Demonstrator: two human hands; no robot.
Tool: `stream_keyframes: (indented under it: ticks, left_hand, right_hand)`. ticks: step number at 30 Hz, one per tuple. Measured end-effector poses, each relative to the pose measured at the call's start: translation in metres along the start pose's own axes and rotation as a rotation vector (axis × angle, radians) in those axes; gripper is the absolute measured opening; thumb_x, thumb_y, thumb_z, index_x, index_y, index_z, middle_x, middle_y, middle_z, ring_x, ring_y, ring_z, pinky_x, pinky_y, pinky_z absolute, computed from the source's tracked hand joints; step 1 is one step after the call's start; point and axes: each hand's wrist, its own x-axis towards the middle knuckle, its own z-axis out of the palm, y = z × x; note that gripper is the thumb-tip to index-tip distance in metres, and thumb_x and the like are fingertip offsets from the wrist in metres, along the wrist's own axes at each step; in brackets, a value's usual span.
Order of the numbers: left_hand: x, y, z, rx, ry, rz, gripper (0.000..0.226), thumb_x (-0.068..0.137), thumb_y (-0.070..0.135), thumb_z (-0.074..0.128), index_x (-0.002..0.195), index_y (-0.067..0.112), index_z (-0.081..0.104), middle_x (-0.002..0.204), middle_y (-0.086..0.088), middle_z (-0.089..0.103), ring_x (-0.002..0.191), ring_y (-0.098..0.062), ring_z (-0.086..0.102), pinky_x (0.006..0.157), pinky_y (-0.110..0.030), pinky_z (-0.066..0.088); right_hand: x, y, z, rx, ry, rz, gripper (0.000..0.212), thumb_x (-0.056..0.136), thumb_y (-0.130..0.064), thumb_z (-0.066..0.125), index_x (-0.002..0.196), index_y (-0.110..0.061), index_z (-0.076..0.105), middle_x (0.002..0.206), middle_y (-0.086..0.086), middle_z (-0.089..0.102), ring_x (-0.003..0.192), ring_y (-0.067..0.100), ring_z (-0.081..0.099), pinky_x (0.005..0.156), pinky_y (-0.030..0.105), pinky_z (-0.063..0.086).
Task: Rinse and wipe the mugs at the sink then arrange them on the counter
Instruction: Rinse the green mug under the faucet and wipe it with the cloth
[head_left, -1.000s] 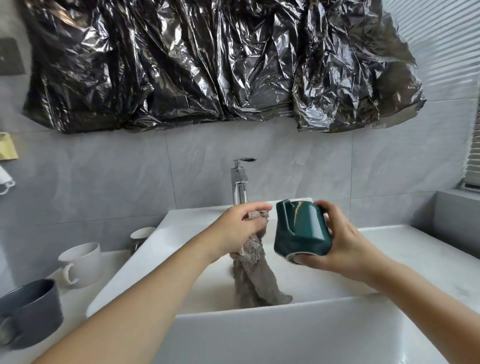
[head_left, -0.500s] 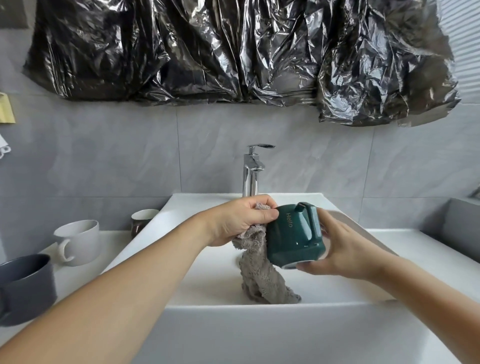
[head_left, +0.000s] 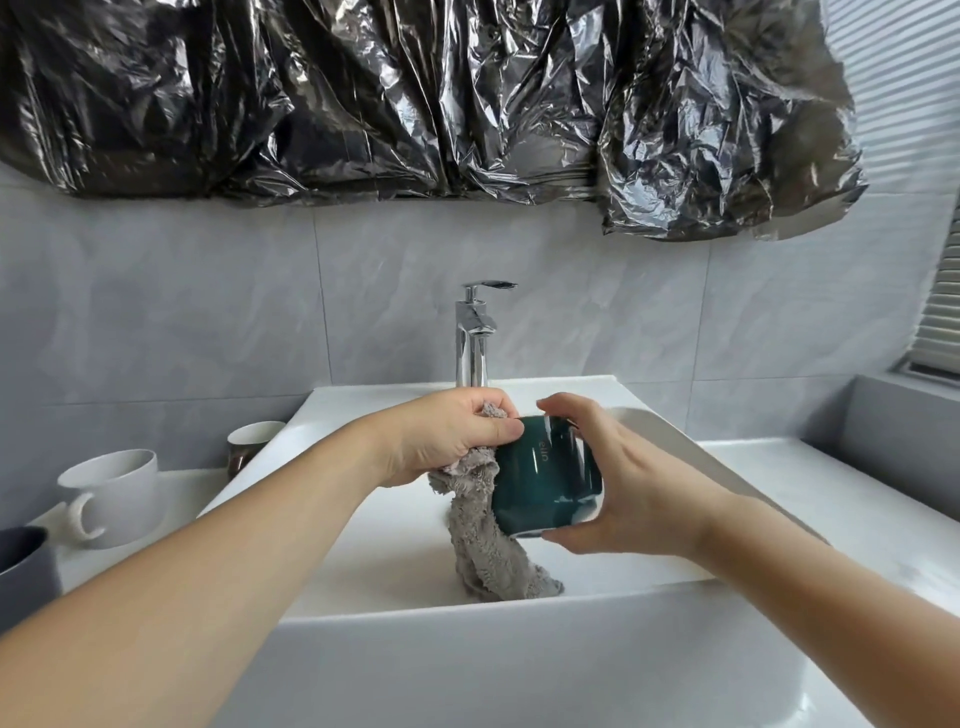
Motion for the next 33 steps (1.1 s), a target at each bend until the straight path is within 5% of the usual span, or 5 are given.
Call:
stream_keyframes:
  ticks: [8, 11, 18, 27, 33]
  left_hand:
    - [-0.017, 0.024, 0.013, -0.089, 0.375, 0.234, 0.026, 0.085, 0.007, 0.057, 0.109, 0.015, 0.049, 0.091, -0.003, 0.058, 0.062, -0.007, 0.051, 0.052, -0.022, 0.045]
    - [-0.016, 0.021, 0.026, -0.022, 0.389, 0.297, 0.022, 0.084, 0.003, 0.067, 0.099, 0.016, 0.057, 0.099, -0.012, 0.072, 0.083, -0.028, 0.066, 0.075, -0.044, 0.054]
    - [0.002, -0.001, 0.051, 0.326, 0.613, 0.384, 0.022, 0.089, 0.012, 0.059, 0.106, 0.022, 0.067, 0.109, 0.008, 0.056, 0.099, -0.008, 0.057, 0.089, -0.024, 0.045]
    - [-0.027, -0.007, 0.044, 0.362, 0.332, 0.613, 0.025, 0.074, 0.003, 0.062, 0.087, 0.022, 0.071, 0.095, 0.006, 0.062, 0.086, -0.013, 0.064, 0.076, -0.014, 0.046]
    - [0.007, -0.002, 0.034, 0.121, 0.612, 0.343, 0.020, 0.085, 0.011, 0.066, 0.094, 0.028, 0.059, 0.089, 0.007, 0.068, 0.084, -0.016, 0.061, 0.080, -0.036, 0.052]
  right_hand:
    - [-0.006, 0.004, -0.001, 0.055, 0.055, 0.125, 0.103, 0.061, -0.041, 0.089, 0.142, -0.012, 0.033, 0.122, -0.009, 0.045, 0.096, -0.023, 0.045, 0.080, -0.001, 0.031]
    - [-0.006, 0.005, -0.001, 0.039, 0.050, 0.130, 0.100, 0.063, -0.029, 0.090, 0.143, -0.011, 0.033, 0.120, -0.008, 0.046, 0.096, -0.024, 0.043, 0.079, -0.001, 0.031]
    - [-0.004, 0.002, 0.000, 0.063, 0.083, 0.138, 0.095, 0.060, -0.045, 0.092, 0.133, -0.016, 0.040, 0.110, -0.011, 0.050, 0.093, -0.014, 0.050, 0.076, 0.004, 0.038]
    - [-0.005, 0.007, -0.003, 0.148, 0.156, 0.212, 0.106, 0.049, -0.065, 0.073, 0.137, -0.017, 0.037, 0.118, -0.008, 0.051, 0.097, -0.011, 0.052, 0.080, 0.003, 0.037]
    - [-0.007, 0.005, -0.003, 0.201, 0.169, 0.193, 0.093, 0.051, -0.062, 0.077, 0.128, -0.031, 0.035, 0.114, -0.014, 0.052, 0.100, -0.001, 0.053, 0.081, 0.005, 0.038]
